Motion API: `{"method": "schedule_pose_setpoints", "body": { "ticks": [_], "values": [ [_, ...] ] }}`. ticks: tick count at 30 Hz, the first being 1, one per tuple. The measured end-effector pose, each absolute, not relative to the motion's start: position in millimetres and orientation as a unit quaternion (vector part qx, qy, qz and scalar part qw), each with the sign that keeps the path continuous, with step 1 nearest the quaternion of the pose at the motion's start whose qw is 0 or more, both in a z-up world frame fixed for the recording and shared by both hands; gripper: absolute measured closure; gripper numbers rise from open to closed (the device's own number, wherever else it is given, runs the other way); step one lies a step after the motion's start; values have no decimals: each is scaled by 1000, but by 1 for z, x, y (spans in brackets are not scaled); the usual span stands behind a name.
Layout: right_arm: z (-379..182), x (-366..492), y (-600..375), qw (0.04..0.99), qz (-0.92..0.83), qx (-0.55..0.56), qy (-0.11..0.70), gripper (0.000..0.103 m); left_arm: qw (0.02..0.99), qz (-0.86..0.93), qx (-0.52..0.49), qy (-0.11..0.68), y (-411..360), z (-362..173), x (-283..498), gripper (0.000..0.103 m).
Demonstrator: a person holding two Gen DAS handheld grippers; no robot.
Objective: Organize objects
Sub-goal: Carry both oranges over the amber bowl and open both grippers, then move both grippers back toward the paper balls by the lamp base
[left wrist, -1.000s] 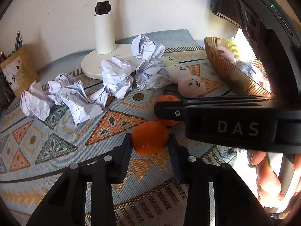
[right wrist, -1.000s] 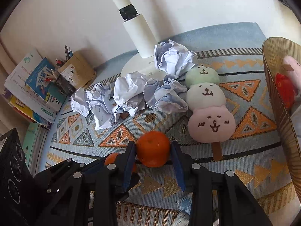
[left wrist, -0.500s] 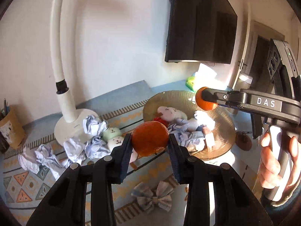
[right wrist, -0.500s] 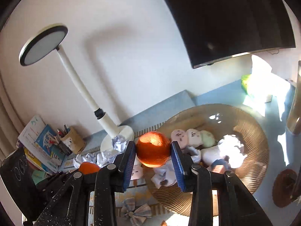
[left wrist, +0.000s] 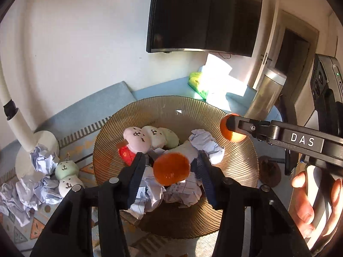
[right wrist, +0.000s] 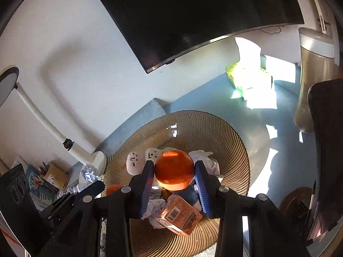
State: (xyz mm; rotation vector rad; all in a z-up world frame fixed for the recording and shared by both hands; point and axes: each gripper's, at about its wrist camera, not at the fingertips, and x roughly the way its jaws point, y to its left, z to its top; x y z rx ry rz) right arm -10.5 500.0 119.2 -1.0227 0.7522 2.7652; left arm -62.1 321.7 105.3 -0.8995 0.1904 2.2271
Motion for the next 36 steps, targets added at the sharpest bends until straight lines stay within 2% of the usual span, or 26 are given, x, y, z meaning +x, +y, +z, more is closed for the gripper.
{"method": "schedule_pose_setpoints", "body": {
  "ticks": [2,4,10,17,18,19,20,21,23,27,31,36],
  "values": [
    [118,-12,502,46,907,-338,247,65,358,866,-342,66,316,107,-61,24],
    [120,-10,500,47,909,-336,243,64,358,871,-333,54,304,113,-58,20],
    [130,-1,475,21,916,-327,229,64,318,895,-310,25,248,133,-51,20],
    [165,13,397,-45,943,-277,180,63,242,931,-273,-29,143,158,-26,20],
    [167,16,381,-50,948,-264,171,59,226,937,-264,-31,129,159,-19,20],
    [166,19,366,-55,951,-256,163,45,208,943,-257,-31,115,158,-13,19],
    [163,21,349,-60,954,-251,154,35,190,948,-254,-34,101,154,-8,18],
    [157,22,332,-66,955,-249,145,33,174,950,-256,-39,88,149,-4,16],
    [137,18,295,-89,952,-270,118,33,145,950,-269,-55,63,132,0,11],
    [93,6,238,-112,939,-318,66,33,84,944,-310,-82,17,86,-4,11],
    [65,1,214,-84,952,-295,25,33,19,942,-324,-84,-8,51,-12,11],
    [48,-6,212,-68,956,-284,31,33,-1,940,-330,-84,-15,26,-15,11]
  ]
}}
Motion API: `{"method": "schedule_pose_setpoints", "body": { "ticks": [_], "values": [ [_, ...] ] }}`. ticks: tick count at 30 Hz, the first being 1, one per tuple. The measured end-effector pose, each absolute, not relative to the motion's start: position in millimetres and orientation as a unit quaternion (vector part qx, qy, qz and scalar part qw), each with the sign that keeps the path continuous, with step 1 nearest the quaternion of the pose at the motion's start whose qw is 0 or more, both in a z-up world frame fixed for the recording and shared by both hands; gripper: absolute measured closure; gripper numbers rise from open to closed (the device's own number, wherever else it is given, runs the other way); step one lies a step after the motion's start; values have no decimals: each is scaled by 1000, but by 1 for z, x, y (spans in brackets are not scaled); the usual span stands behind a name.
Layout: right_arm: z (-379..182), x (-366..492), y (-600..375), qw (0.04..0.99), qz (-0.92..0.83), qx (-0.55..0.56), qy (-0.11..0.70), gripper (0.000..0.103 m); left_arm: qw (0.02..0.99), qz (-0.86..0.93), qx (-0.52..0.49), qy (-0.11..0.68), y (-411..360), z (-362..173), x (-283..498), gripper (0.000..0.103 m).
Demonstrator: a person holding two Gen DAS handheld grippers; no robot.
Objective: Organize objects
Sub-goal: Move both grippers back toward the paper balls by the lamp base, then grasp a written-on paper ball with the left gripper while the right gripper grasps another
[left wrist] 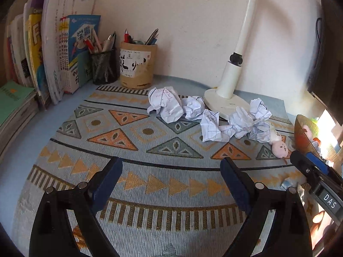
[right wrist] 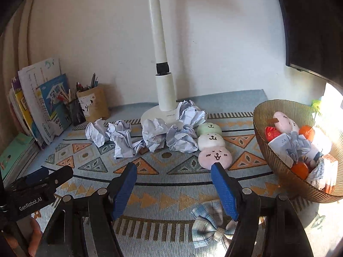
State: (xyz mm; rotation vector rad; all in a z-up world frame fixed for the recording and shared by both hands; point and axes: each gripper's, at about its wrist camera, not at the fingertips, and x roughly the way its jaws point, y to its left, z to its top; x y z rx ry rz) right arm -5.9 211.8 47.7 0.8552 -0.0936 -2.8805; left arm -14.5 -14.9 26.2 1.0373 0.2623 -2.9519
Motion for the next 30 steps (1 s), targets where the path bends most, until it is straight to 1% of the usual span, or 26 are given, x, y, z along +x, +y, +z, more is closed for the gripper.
{"method": "schedule_pose_setpoints", "body": {
  "ticks": [1,2,3,4,6,7,9,13,16,19,21,22,24,26,28,30],
  "values": [
    [45,-5,212,63,-958,279,-34,26,0,-939,334,80,-13,26,-15,11],
    [42,-4,211,58,-958,279,-36,16,-2,-941,329,74,-11,27,-14,11],
    [41,-4,211,53,-956,287,-36,12,-1,-944,324,67,-9,28,-12,11],
    [41,-3,210,49,-956,286,-33,11,0,-944,324,60,-6,28,-11,11],
    [41,-1,209,42,-959,279,-30,5,-2,-944,326,47,0,28,-12,11],
    [43,1,208,37,-960,277,-27,0,-1,-945,325,39,2,28,-11,11],
    [43,2,205,39,-960,278,-19,0,0,-946,324,29,6,28,-11,11],
    [36,-8,191,52,-946,320,10,0,3,-944,328,30,4,26,-12,11],
    [27,-14,179,68,-932,354,36,0,5,-940,337,52,-4,26,-14,11],
    [26,-12,177,94,-931,351,40,0,-7,-928,361,91,-21,28,-20,11],
    [26,-17,175,115,-920,371,38,0,-17,-924,368,102,-35,37,-26,11],
    [28,-23,173,130,-913,386,33,0,-24,-923,370,98,-41,45,-31,11],
    [41,-36,168,164,-901,401,15,5,-35,-927,365,81,-51,63,-46,11],
    [61,-50,159,185,-900,394,8,5,-32,-930,360,71,-59,76,-68,11],
    [72,-70,139,202,-893,400,43,5,-39,-928,362,80,-70,81,-96,11],
    [73,-95,118,211,-881,417,75,5,-43,-918,378,114,-80,78,-125,11]
  ]
}}
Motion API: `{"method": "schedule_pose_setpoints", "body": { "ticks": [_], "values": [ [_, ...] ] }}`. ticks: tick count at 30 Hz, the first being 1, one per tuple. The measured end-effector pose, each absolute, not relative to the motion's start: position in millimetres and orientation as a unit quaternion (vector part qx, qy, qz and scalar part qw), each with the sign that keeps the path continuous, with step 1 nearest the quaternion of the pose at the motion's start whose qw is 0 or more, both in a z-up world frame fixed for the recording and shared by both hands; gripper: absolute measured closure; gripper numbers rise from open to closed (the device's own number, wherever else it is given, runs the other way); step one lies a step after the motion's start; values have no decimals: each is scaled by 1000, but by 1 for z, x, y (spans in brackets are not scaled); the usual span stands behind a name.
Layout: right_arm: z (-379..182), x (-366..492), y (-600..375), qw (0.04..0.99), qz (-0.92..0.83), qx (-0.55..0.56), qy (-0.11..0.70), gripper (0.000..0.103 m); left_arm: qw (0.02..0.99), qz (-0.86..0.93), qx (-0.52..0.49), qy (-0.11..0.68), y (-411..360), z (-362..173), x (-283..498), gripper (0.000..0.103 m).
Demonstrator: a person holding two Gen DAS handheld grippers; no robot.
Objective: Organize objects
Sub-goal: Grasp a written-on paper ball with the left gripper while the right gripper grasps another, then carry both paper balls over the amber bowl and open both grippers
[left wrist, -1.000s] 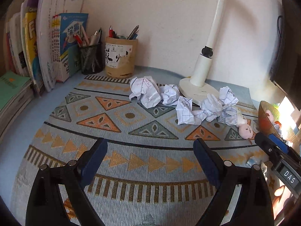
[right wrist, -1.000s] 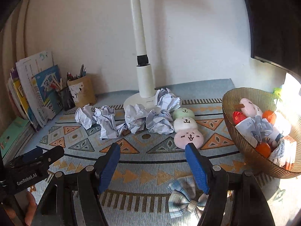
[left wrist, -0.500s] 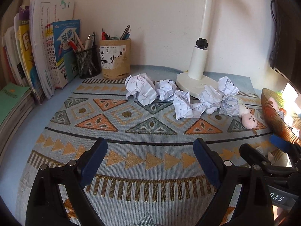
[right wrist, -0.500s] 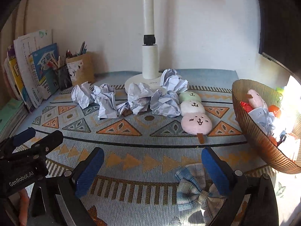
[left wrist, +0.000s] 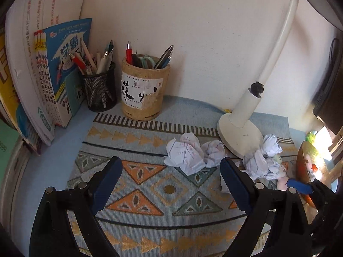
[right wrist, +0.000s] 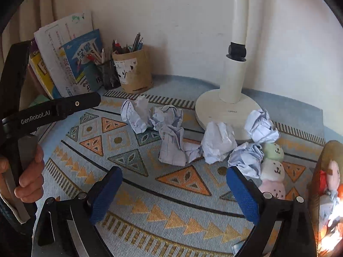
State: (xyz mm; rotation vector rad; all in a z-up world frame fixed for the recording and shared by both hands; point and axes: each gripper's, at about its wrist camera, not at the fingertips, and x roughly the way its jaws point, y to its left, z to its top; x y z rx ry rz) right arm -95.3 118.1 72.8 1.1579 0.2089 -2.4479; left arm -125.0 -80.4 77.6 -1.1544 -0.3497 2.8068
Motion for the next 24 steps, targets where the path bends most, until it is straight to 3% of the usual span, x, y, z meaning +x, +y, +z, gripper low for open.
{"method": "schedule_pose_setpoints", "body": {
  "ticks": [5,9,12,15,17,19,20,21,22,24],
  "values": [
    [73,-154,89,252,-855,449,67,7,96,887,-418,-170,-79,53,-175,11],
    [57,-186,65,247,-834,479,119,32,117,867,-449,-183,-74,31,-199,12],
    [43,-202,58,235,-833,484,132,34,131,859,-451,-205,-79,18,-203,12],
    [32,-216,60,247,-828,496,91,34,138,854,-454,-215,-81,10,-206,16],
    [26,-224,64,251,-828,499,60,34,141,853,-456,-212,-80,6,-208,25],
    [20,-225,62,241,-828,503,63,49,144,850,-462,-210,-76,2,-210,34],
    [19,-224,60,237,-829,502,71,54,145,850,-464,-206,-74,1,-211,43],
    [20,-221,59,235,-832,497,75,56,149,850,-462,-204,-73,0,-210,44],
    [23,-218,60,236,-837,489,72,59,153,851,-458,-204,-71,1,-209,55],
    [30,-212,64,244,-843,476,62,61,149,858,-449,-198,-70,8,-205,56]
  ]
}}
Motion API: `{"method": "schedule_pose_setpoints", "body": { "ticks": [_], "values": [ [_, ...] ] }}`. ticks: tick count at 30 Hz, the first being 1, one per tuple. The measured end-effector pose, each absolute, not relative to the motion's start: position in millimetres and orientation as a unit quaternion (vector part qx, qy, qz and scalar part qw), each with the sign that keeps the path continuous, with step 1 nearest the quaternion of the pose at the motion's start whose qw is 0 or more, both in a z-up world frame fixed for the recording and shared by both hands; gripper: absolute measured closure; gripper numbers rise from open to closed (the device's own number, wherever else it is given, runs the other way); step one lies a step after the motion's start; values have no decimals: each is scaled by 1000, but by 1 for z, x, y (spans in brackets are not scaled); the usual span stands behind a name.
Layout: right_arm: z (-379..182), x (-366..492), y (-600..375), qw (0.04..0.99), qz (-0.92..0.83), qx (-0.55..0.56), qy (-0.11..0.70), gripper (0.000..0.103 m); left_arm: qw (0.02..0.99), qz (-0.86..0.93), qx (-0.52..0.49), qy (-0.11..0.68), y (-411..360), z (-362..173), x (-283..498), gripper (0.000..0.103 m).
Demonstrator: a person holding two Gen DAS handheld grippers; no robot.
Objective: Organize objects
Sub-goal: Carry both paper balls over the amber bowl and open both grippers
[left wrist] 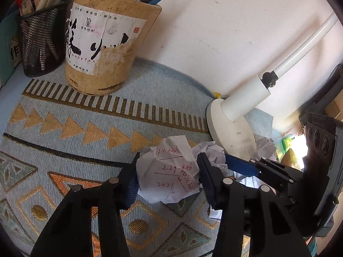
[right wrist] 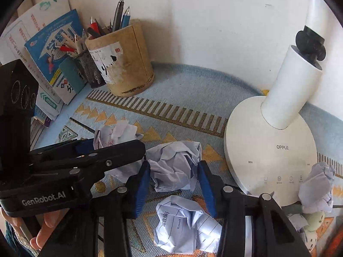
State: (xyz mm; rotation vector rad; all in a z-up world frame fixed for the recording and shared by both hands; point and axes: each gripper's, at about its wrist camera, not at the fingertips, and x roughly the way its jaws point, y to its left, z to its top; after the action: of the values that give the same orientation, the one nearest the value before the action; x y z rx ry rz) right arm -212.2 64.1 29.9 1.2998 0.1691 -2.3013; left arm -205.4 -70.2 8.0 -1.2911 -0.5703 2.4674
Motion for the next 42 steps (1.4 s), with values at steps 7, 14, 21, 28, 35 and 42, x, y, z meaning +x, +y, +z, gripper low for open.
{"method": "schedule_pose_setpoints", "body": {
  "ticks": [7,14,21,28,35,42],
  "values": [
    [92,-170,93,251,-885,388,51,61,138,896,-387,-169,-71,64,-162,56],
    [126,-83,131,243,-896,368,53,61,156,915,-349,-128,-41,106,-85,56],
    [87,2,202,209,-893,400,0,61,144,915,-368,-81,2,71,-3,56],
    [33,27,230,198,-873,444,-40,61,128,902,-407,-73,29,27,17,56],
    [14,36,229,194,-873,448,-23,49,117,915,-383,-51,36,24,25,54],
    [8,41,241,199,-865,456,-68,41,123,915,-381,-55,35,24,25,54]
  ]
}}
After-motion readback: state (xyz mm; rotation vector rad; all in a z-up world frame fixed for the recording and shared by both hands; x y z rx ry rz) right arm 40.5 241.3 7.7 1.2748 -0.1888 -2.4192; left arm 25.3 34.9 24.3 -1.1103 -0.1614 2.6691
